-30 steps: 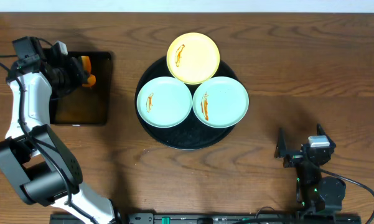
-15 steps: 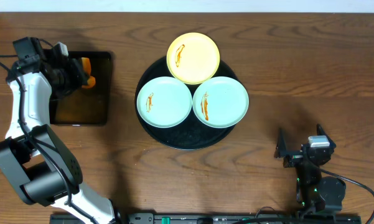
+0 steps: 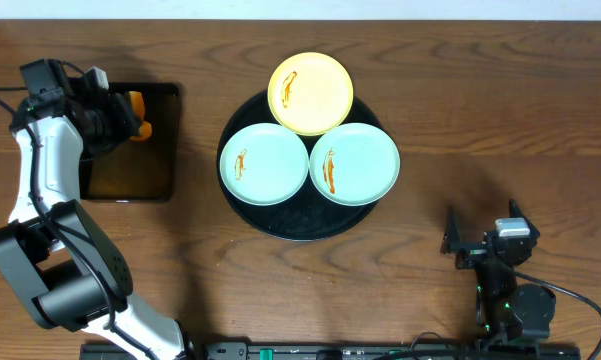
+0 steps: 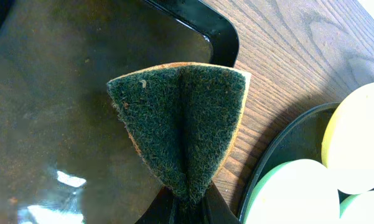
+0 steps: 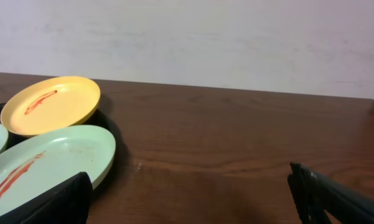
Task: Clean dirty plates on tray and stack at the side
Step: 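Lift the sponge out of the water with the left gripper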
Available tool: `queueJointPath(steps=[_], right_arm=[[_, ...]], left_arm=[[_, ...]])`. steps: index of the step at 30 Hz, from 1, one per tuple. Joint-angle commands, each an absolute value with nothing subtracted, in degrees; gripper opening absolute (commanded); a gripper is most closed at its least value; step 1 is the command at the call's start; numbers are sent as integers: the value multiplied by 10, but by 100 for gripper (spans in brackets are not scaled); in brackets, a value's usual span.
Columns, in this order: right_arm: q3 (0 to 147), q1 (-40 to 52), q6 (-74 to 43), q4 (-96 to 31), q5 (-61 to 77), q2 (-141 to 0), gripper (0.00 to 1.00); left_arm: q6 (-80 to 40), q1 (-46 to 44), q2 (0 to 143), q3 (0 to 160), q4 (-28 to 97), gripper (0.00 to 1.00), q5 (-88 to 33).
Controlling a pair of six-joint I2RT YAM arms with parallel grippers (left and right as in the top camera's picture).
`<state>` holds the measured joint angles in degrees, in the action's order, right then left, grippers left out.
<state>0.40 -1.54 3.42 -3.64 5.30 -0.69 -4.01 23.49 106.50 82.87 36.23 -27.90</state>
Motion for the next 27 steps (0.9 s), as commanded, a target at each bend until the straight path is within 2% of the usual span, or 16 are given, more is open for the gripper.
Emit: queueJointPath(steps=[1,13,19,27], right_arm=[[3,-9,39,-39,50,-4,99],[3,-9,39,-39,50,-4,99],[3,-9,39,-39,50,-4,99],[3,-9,39,-39,50,-4,99]], left_arm=[[-29,238,1058,837,361,7,-274],[-22,238,1058,837,354,7,-262],[-48,260,1004,844,279,7,-384],[-50,261,981,832,256,7,-361]])
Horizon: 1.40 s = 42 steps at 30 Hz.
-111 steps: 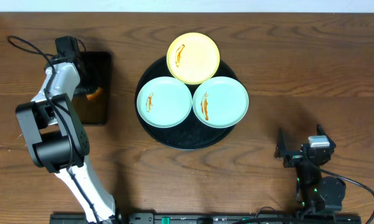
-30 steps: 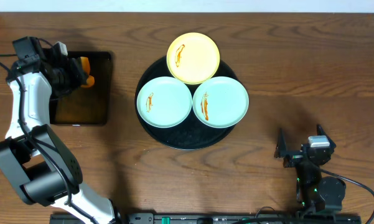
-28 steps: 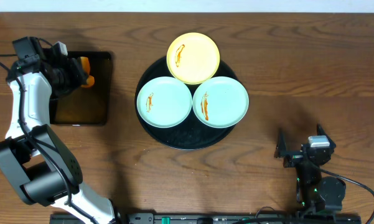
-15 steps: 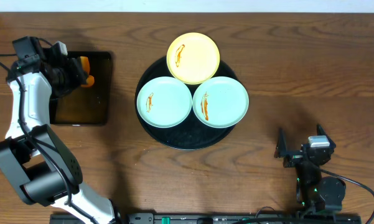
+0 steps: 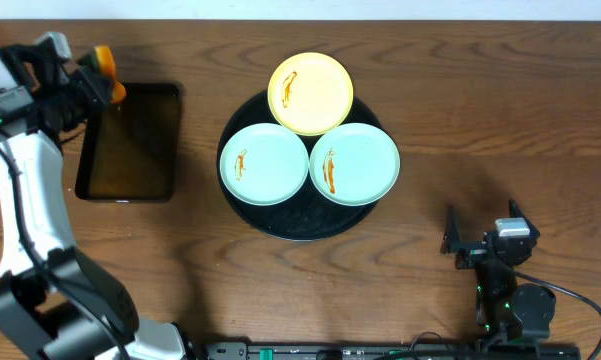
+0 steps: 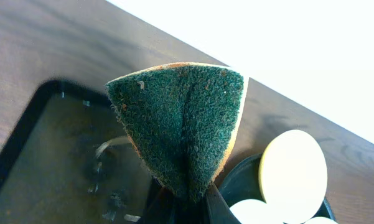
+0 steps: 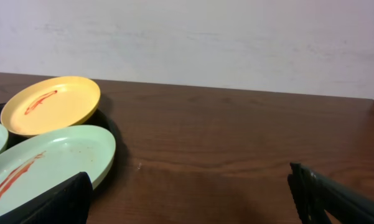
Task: Clean dirty plates on tray and stack at the side
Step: 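Lift the sponge out of the water with the left gripper, then raise the sponge above the tray's far edge with the left gripper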
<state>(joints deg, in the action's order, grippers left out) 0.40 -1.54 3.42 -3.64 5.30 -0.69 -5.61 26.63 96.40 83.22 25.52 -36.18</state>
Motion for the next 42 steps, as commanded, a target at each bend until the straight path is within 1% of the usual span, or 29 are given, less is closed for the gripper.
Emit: queueJointPath(steps=[1,3,5,8,9,12,18,21,23,24,26,28,29,32,35,39,42], right_arm=[[3,-9,39,-39,50,-4,99],[3,-9,39,-39,50,-4,99],[3,-9,39,-39,50,-4,99],[3,-9,39,-39,50,-4,99],[3,-9,39,-39,50,-4,99],[3,-9,39,-39,50,-4,99],[3,-9,39,-39,50,-4,99],[3,-9,39,-39,50,-4,99],[3,-9,39,-39,50,-4,99],[3,-9,39,-39,50,-4,99],[3,-9,39,-39,50,-4,99],[3,-9,39,-39,50,-4,99],[3,-9,39,-39,50,-4,99],[3,-9,39,-39,50,-4,99],[3,-9,39,-39,50,-4,99],[3,-9,39,-39,50,-4,99],[3,-9,39,-39,50,-4,99]], left_arm=[[-46,259,995,822,256,7,-340],[-46,258,1036,799,251,7,-303],[-51,259,1080,793,257,7,-316],[-52,262,1116,793,259,7,-416],[-52,263,1117,793,255,7,-433],[-52,270,1093,804,254,8,-445],[-95,287,980,810,220,7,-439],[-95,278,957,810,233,8,-390],[-88,260,972,803,263,7,-267],[-88,254,987,797,268,7,-227],[-83,246,1028,788,266,7,-198],[-76,246,1074,788,270,7,-199],[-76,247,1106,788,280,7,-221],[-76,250,1108,790,284,7,-269],[-92,250,1067,803,285,8,-296],[-93,249,988,805,275,7,-296],[-77,247,963,805,273,8,-283]])
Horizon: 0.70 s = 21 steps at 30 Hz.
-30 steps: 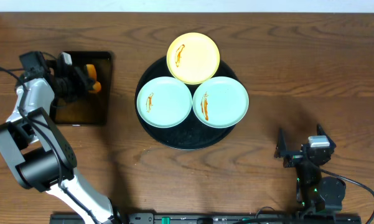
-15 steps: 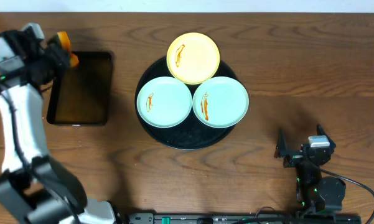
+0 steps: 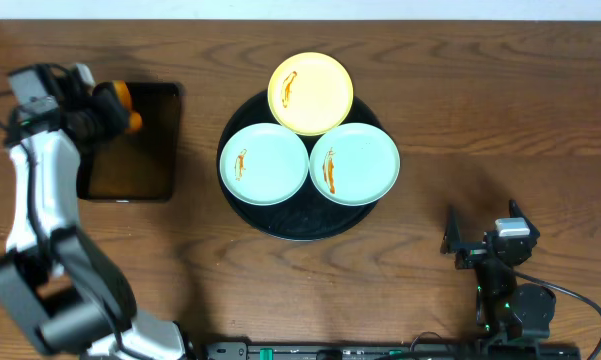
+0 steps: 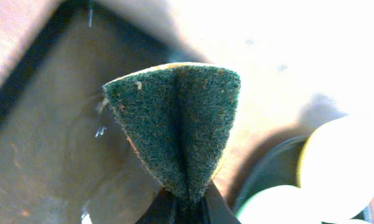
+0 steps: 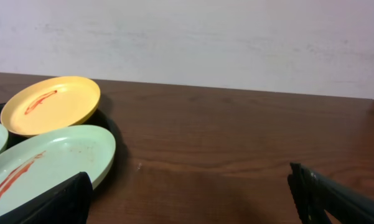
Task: Clean dirty plates on tray and stack at the side
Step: 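Raise the sponge above the tray's far edge with the left gripper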
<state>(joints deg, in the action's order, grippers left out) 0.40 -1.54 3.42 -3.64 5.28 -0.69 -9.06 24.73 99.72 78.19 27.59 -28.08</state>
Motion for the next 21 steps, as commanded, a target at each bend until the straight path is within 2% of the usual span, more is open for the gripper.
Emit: queueJointPath(steps=[1,3,6,11,16,21], right_arm=[[3,-9,39,-39,50,-4,99],[3,-9,39,-39,50,-4,99],[3,-9,39,-39,50,-4,99],[3,-9,39,-39,50,-4,99],[3,-9,39,-39,50,-4,99],[3,-9,39,-39,50,-4,99]], left_arm=[[-70,247,966,803,273,7,-264],[-69,247,994,793,273,7,-209],[-69,247,1058,788,274,7,-201],[-70,247,1110,789,297,8,-269],[-81,249,1039,819,295,7,-369],[-77,250,929,820,284,7,-359]])
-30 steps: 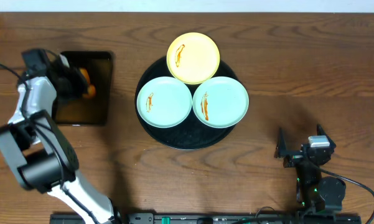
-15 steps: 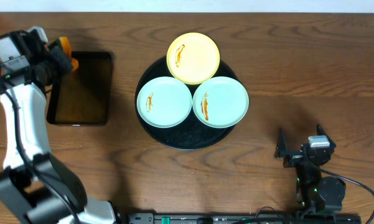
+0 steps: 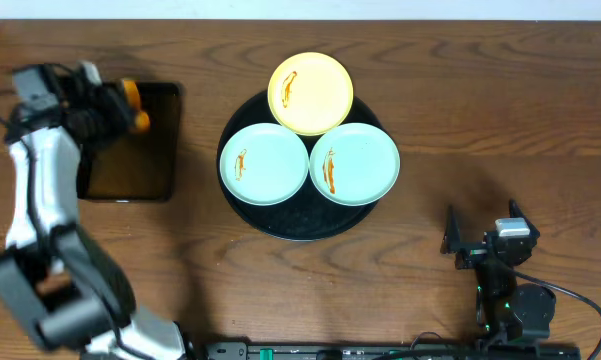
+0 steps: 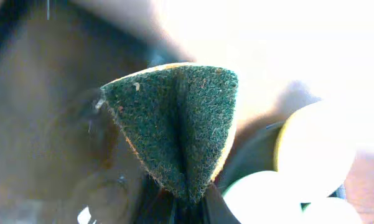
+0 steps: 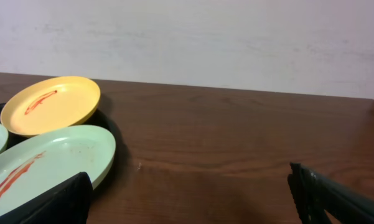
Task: Clean dirty plates on tray and stack at the side
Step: 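Raise the sponge above the tray's far edge with the left gripper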
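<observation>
A round black tray (image 3: 302, 222) at mid-table carries a yellow plate (image 3: 311, 93) and two pale green plates (image 3: 264, 163) (image 3: 354, 163), each with an orange-red smear. My left gripper (image 3: 128, 108) is shut on a folded sponge (image 4: 174, 121), green scouring side toward the camera, orange edge showing overhead. It hangs over the upper right part of a dark rectangular water tray (image 3: 130, 160). My right gripper (image 5: 190, 196) rests open near the table's front right, fingers (image 5: 68, 199) wide apart with nothing between them.
The wooden table (image 3: 480, 110) runs bare to the right of the round tray. A pale wall (image 5: 236, 43) stands behind the table in the right wrist view. Cables lie along the front edge.
My left gripper with the sponge has shifted slightly to the right over the water tray's top corner. The plates and right arm have not moved.
The left gripper held the folded sponge over the water tray's upper part. Then it was raised toward the tray's top left corner, the sponge still pinched. Then it was back over the tray's top, and now sits slightly further right. The plates stayed smeared on the round tray.
</observation>
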Available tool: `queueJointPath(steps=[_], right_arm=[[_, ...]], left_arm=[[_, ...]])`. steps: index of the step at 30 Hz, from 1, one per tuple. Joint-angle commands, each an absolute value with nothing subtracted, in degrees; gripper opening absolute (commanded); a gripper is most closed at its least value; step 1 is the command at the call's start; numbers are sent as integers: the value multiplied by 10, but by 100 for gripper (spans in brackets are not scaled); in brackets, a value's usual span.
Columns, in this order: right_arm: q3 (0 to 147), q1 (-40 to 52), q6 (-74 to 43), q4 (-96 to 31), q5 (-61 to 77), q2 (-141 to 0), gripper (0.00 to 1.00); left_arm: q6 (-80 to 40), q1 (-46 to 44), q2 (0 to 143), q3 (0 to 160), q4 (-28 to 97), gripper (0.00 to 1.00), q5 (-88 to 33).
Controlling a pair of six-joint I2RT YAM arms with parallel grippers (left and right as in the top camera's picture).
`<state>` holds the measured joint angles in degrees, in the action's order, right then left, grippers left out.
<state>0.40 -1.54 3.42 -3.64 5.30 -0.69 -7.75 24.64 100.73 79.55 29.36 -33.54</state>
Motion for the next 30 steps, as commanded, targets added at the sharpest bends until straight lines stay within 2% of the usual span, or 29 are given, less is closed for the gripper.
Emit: queueJointPath(steps=[1,4,5,6,11,14,16,18,22,25,30], right_arm=[[3,-9,39,-39,50,-4,99],[3,-9,39,-39,50,-4,99],[3,-9,39,-39,50,-4,99],[3,-9,39,-39,50,-4,99],[3,-9,39,-39,50,-4,99],[3,-9,39,-39,50,-4,99],[3,-9,39,-39,50,-4,99],[3,-9,39,-39,50,-4,99],[3,-9,39,-39,50,-4,99],[3,-9,39,-39,50,-4,99],[3,-9,39,-39,50,-4,99]], left_arm=[[-72,249,926,818,284,7,-342],[-72,249,941,796,284,7,-244],[-72,249,979,770,269,7,-186],[-71,249,1004,761,260,8,-178],[-74,251,1079,759,267,7,-228],[-95,252,1036,784,267,8,-340],[-117,254,973,799,266,7,-366],[-117,254,927,799,258,7,-331],[-117,251,877,799,257,7,-185],[-117,251,890,783,250,8,-170],[-117,251,1023,753,237,8,-187]])
